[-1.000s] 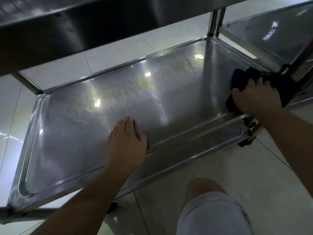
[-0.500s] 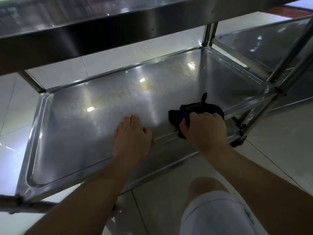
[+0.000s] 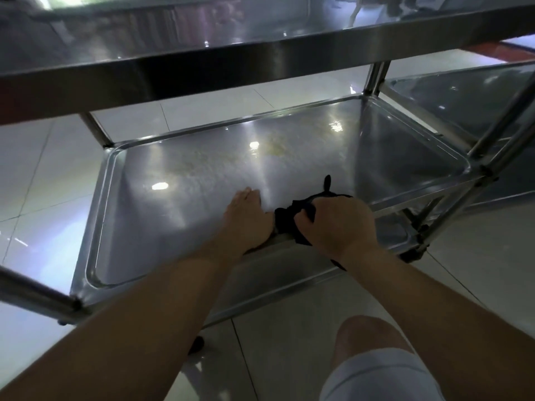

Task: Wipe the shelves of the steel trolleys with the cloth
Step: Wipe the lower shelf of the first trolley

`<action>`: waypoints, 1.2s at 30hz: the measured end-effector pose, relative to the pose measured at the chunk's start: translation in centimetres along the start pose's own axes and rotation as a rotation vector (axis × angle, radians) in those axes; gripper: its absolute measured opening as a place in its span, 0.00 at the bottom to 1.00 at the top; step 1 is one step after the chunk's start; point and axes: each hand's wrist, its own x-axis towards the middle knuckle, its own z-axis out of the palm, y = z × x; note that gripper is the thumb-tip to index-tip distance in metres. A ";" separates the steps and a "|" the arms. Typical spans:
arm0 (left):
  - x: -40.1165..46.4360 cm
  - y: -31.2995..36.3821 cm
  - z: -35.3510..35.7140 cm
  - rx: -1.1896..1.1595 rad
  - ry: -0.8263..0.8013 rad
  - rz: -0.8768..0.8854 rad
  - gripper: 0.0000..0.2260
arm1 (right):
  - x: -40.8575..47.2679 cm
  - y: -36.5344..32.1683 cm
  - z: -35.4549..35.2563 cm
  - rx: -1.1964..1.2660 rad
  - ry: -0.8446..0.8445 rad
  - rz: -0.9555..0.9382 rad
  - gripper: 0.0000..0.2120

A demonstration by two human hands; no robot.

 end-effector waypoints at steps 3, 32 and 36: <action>0.0 -0.3 -1.2 0.010 -0.039 0.050 0.25 | 0.2 -0.4 0.0 0.033 -0.028 0.005 0.25; -28.4 5.7 -23.3 0.175 -0.255 -0.231 0.20 | -3.1 -6.3 -28.1 0.957 -0.981 0.786 0.18; -33.8 8.4 -29.7 0.144 -0.254 -0.332 0.20 | -1.6 -8.5 -35.9 0.847 -1.032 0.635 0.17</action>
